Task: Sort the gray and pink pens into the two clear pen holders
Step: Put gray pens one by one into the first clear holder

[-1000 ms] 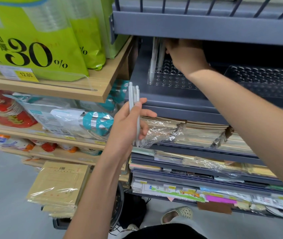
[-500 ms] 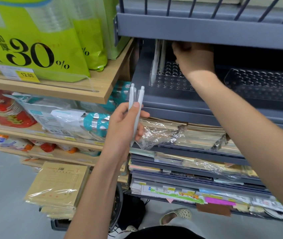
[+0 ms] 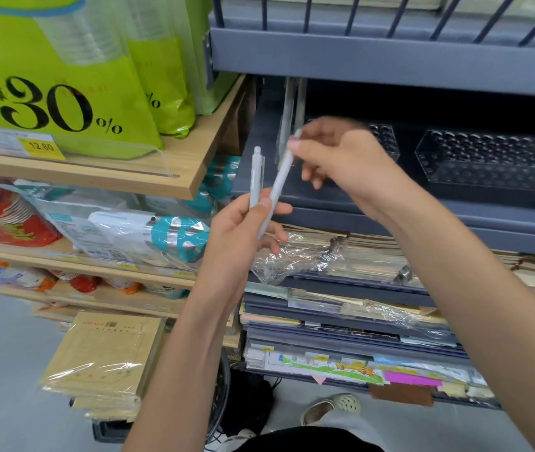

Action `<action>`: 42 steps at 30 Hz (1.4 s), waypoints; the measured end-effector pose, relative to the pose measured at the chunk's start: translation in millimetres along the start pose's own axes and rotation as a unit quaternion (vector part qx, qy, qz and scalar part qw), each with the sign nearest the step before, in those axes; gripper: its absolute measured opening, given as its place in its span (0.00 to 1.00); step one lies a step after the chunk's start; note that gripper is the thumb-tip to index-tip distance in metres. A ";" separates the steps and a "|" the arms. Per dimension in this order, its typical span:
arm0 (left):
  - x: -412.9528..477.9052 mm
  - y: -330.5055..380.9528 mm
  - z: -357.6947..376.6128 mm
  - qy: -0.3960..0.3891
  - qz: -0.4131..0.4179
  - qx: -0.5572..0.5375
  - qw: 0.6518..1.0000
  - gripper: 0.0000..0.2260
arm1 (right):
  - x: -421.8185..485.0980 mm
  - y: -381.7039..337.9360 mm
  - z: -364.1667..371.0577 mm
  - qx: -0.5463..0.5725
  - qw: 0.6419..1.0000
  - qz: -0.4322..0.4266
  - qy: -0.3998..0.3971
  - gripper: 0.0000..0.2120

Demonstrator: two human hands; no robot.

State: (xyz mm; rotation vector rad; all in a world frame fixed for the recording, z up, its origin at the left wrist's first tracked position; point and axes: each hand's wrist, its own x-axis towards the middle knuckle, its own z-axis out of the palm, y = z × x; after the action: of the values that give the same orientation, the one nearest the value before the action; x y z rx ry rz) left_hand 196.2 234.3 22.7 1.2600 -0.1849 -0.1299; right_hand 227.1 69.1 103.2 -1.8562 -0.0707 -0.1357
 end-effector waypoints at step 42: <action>-8.0 2.3 -2.8 0.066 0.053 0.020 0.996 0.09 | 80.4 0.0 -6.0 -0.264 0.954 -0.034 0.138 0.13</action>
State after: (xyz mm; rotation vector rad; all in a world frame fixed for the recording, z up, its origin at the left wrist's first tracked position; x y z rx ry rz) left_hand 188.9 239.2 23.5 1.2907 -0.1404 0.0485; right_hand 306.4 61.7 115.3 -2.3495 0.1068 -0.5015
